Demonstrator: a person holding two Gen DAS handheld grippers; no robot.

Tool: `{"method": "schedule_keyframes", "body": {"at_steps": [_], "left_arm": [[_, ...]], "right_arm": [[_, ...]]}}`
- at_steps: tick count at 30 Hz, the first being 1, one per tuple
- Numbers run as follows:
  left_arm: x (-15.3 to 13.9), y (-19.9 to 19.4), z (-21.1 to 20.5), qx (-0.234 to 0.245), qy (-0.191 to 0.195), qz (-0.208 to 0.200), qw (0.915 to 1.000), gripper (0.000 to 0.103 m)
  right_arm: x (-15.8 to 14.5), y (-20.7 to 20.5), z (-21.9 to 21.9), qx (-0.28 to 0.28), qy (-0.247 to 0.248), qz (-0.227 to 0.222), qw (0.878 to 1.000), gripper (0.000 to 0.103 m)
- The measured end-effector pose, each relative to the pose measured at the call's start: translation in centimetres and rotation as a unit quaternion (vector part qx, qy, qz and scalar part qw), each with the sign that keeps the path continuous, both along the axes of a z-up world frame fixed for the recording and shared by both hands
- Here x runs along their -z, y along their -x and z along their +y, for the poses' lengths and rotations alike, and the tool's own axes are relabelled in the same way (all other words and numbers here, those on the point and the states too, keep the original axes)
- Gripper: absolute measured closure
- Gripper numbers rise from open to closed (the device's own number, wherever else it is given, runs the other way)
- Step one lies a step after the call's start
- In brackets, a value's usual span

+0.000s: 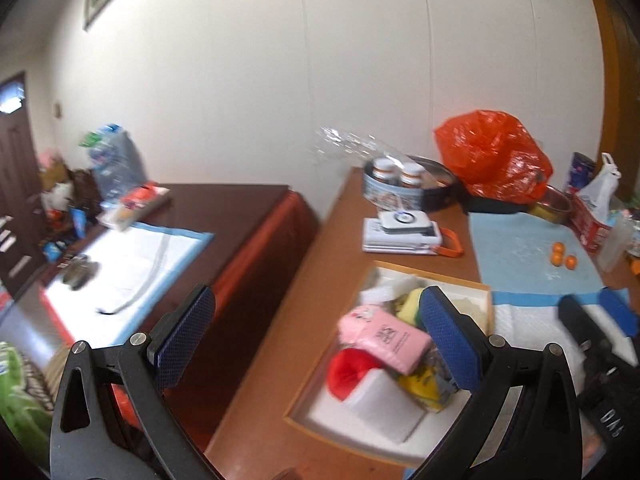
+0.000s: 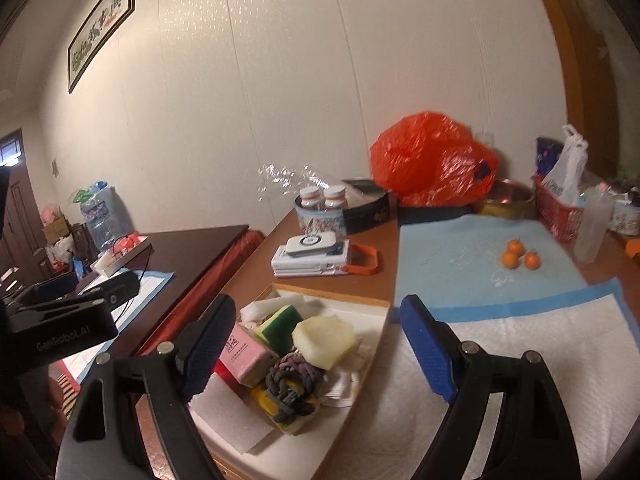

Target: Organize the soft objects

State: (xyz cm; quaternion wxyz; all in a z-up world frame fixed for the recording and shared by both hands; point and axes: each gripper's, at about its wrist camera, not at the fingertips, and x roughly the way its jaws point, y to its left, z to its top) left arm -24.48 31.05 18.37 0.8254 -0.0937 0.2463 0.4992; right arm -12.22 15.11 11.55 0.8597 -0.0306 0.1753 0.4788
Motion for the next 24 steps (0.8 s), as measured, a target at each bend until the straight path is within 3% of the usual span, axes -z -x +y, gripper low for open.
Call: {"method": "schedule_keyframes", "body": {"at_steps": [3,7,9,14,24], "left_arm": [[-0.5,1.1,-1.7,-0.038,0.001,-0.003,0.9993,0.000],[-0.6,1.8,-2.8,-0.022,0.058,-0.027,0.9977,0.000],[-0.5,1.5,-3.6,-0.021,0.065,-0.022,0.9974,0.000],[-1.2,0.8,-7.0,-0.022,0.037,-0.001,0.9991,0.000],[-2.2,1.0,-13.2,-0.024,0.028,-0.002,0.9993,0.000]], "right_arm": [[-0.6,0.3,-1.4,0.016,-0.011,-0.001,1.000,0.018],[-0.8,0.2,-1.7,0.012,0.012,0.006,1.000,0.018],[-0.9,0.2,-2.5,0.006,0.010,0.003,1.000,0.018],[-1.9,-0.2,-5.4,-0.020,-0.020,0.008,1.000,0.018],[-4.0,-0.6,-11.8,-0.025,-0.042,-0.001,0.999,0.018]]}}
